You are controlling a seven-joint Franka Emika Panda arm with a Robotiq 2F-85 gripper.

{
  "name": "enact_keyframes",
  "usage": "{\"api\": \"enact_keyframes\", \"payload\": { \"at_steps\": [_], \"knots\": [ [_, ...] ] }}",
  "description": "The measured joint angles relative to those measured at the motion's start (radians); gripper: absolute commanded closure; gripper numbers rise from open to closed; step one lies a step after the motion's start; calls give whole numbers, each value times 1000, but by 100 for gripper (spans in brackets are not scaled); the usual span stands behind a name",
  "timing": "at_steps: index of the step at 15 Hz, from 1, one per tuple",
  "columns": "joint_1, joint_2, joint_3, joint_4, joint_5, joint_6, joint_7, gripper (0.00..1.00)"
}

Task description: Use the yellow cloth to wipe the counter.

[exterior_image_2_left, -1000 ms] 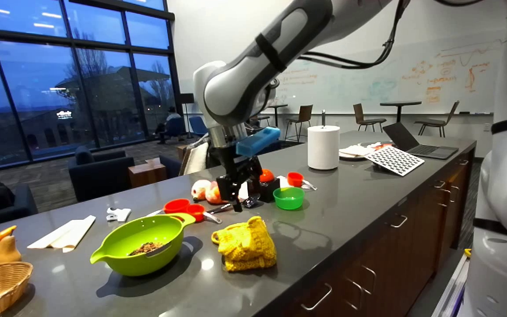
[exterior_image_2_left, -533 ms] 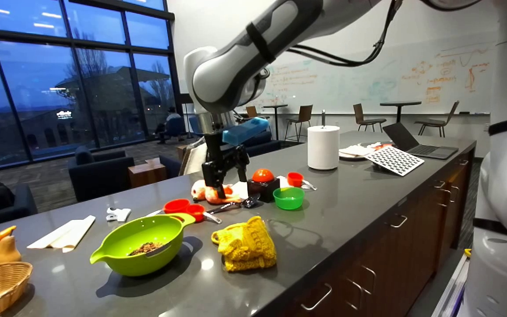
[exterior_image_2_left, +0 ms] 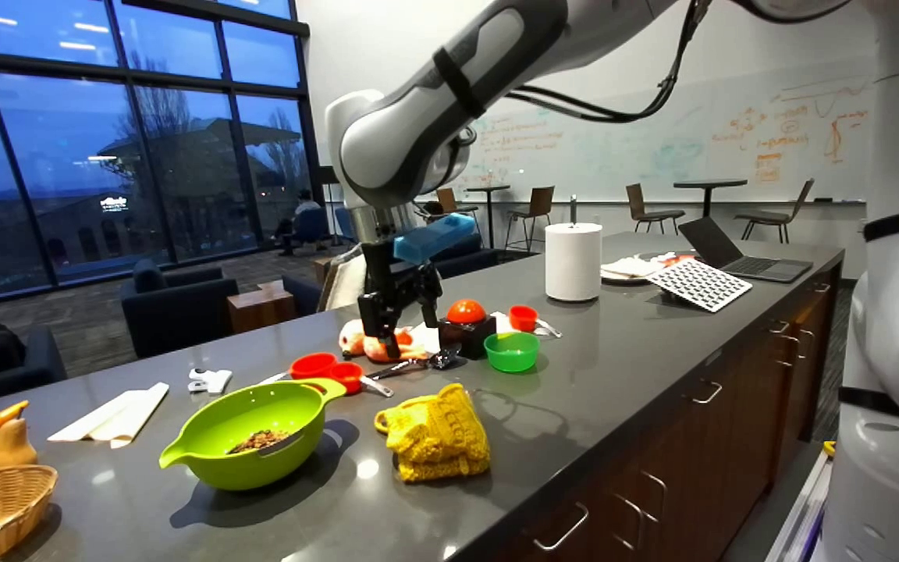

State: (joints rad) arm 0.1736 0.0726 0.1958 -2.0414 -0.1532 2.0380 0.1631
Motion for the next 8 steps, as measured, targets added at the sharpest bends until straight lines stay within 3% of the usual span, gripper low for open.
{"api": "enact_keyframes", "payload": {
  "at_steps": [8],
  "knots": [
    [-2,214,-12,18,94,61,-18,87]
  ]
}}
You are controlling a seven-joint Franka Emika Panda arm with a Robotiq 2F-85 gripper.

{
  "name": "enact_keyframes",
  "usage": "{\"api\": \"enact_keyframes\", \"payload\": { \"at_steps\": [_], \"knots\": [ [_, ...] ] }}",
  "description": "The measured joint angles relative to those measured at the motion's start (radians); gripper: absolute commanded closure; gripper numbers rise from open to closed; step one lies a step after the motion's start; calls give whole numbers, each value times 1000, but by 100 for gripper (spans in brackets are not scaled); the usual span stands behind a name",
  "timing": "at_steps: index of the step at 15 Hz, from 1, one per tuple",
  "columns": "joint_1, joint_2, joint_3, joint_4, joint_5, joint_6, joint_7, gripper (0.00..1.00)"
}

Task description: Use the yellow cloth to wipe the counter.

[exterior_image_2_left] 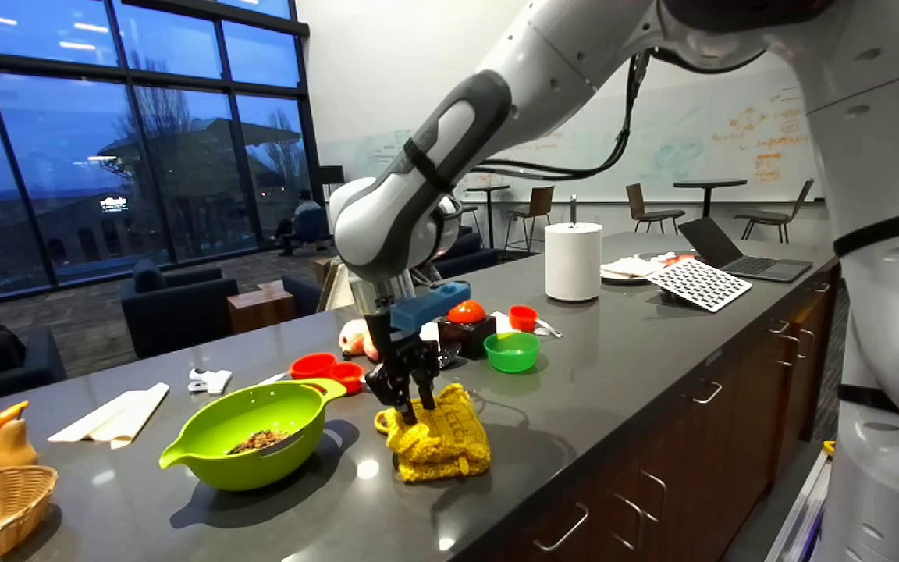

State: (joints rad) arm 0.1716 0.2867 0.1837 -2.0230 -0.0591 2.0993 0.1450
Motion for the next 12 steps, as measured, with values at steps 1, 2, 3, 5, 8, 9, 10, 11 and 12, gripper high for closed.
{"api": "enact_keyframes", "payload": {
  "at_steps": [1,2,3,5,8,9,10,11,12],
  "knots": [
    [-1,30,-4,10,16,0,-4,93],
    [-2,57,-8,21,29,1,-11,99],
    [-4,82,-11,32,44,1,-19,100],
    [-7,109,-14,59,65,-8,-29,99],
    [-8,120,-18,77,84,-20,-36,99],
    [-8,123,-18,81,84,-21,-36,99],
    [-8,125,-19,84,84,-23,-36,99],
    [-8,126,-19,86,84,-26,-36,99],
    [-8,127,-20,87,84,-28,-36,99]
  ]
}}
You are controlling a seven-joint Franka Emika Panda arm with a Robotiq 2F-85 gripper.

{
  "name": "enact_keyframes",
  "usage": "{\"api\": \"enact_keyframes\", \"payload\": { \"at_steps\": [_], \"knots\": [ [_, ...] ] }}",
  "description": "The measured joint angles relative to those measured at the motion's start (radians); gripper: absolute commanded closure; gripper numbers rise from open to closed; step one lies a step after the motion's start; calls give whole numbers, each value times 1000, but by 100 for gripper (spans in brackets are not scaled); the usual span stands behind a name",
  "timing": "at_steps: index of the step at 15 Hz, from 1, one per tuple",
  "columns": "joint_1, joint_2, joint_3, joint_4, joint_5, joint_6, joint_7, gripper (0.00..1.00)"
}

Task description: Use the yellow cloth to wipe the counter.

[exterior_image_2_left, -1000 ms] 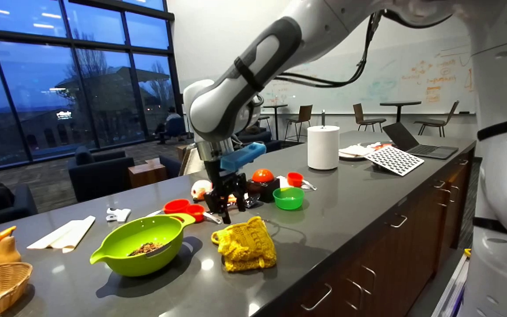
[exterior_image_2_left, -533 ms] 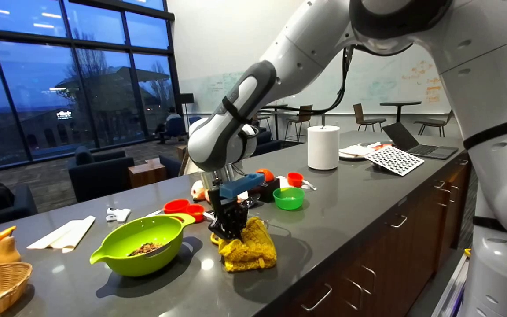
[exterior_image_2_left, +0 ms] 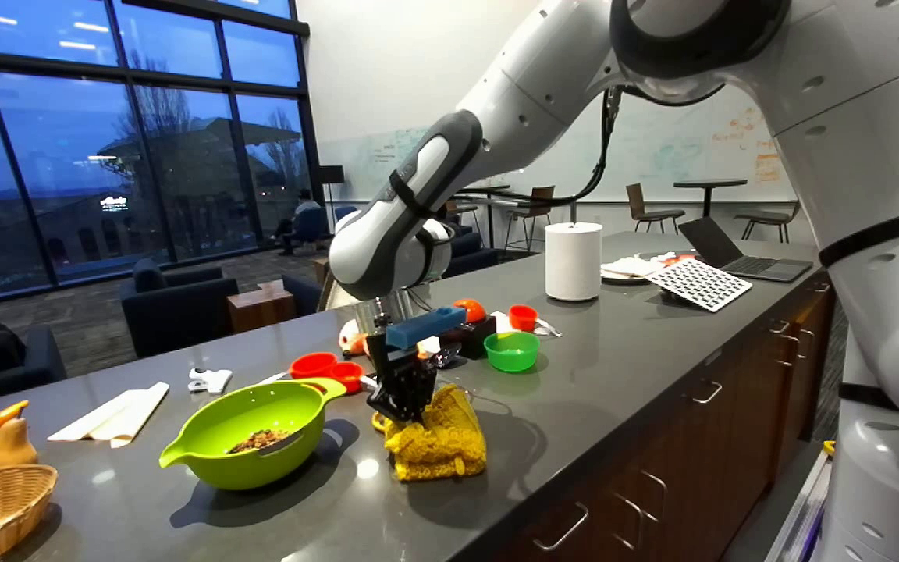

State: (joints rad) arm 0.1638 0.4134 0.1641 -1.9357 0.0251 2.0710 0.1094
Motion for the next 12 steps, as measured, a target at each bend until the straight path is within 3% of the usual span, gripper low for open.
{"api": "enact_keyframes", "payload": {
  "at_steps": [12],
  "knots": [
    [-1,-4,-62,-1,-2,-24,38,99]
  ]
}}
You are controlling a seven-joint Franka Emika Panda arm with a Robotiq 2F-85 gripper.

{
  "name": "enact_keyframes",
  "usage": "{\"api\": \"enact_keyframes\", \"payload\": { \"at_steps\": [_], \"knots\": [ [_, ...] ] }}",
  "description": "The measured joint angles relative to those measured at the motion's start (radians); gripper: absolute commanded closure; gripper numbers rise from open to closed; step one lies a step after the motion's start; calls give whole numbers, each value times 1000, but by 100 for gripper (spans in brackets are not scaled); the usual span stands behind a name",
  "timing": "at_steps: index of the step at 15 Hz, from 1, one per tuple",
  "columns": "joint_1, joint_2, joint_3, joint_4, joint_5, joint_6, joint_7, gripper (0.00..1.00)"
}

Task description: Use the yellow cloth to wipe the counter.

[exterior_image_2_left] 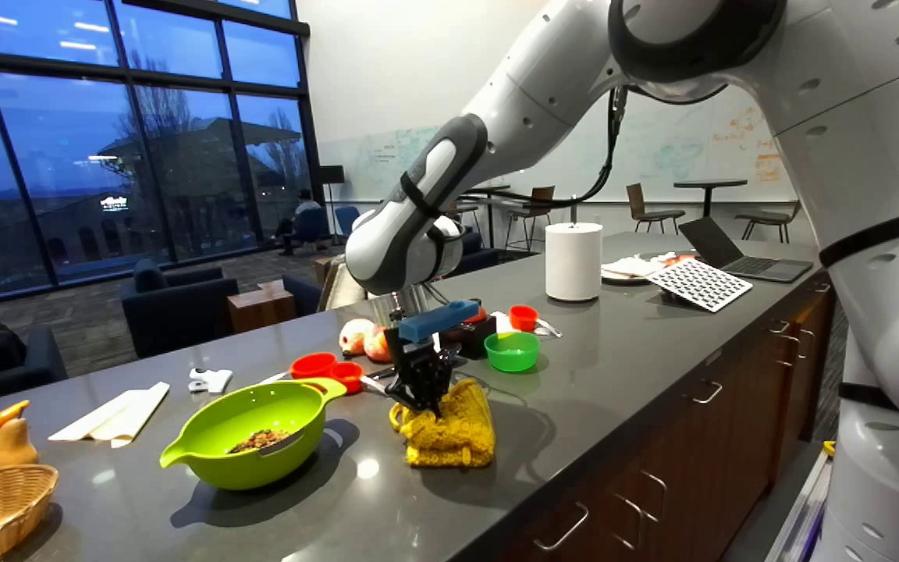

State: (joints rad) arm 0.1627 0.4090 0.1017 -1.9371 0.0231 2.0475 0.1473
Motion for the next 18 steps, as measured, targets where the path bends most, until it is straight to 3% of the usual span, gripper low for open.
{"api": "enact_keyframes", "payload": {
  "at_steps": [7,13,18],
  "knots": [
    [-32,-31,-63,-45,-13,-30,13,99],
    [-88,-100,-130,-153,-64,-48,55,99],
    [-112,-130,-134,-195,-72,-44,58,99]
  ]
}}
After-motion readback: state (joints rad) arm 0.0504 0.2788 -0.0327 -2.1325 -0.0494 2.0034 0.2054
